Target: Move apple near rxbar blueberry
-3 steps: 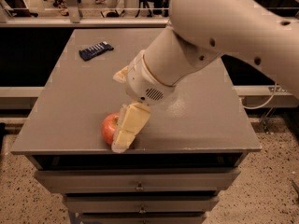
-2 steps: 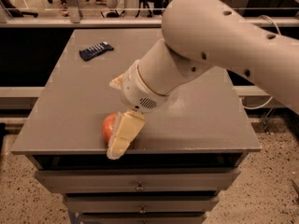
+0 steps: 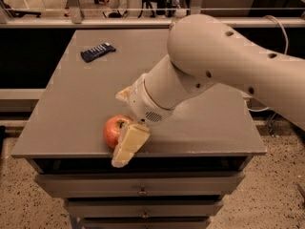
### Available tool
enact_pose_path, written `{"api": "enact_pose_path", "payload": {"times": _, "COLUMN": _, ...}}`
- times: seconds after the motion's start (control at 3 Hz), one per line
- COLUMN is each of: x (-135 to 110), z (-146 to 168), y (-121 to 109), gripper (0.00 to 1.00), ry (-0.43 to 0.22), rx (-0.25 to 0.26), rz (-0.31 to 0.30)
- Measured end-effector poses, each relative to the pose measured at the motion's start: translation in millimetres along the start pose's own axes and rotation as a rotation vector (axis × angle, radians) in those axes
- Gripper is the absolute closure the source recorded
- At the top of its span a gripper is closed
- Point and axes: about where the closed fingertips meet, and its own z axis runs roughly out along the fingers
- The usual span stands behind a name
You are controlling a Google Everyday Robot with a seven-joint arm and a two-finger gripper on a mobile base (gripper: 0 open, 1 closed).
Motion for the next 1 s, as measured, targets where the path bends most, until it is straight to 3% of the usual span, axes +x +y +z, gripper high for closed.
{"api": "enact_pose_path", "payload": {"times": 0.33, "x": 3.8, "z": 2.4, "y": 1.3, "gripper": 0.41, "ry": -0.005, "rx": 0.002, "rz": 0.007}}
{"api": "enact_pose_path", "payload": {"times": 1.0, "x": 5.7, "z": -6.3, "y": -10.0, "gripper": 0.88, "ry": -0.01, "rx": 0.029, "rz": 0.034}}
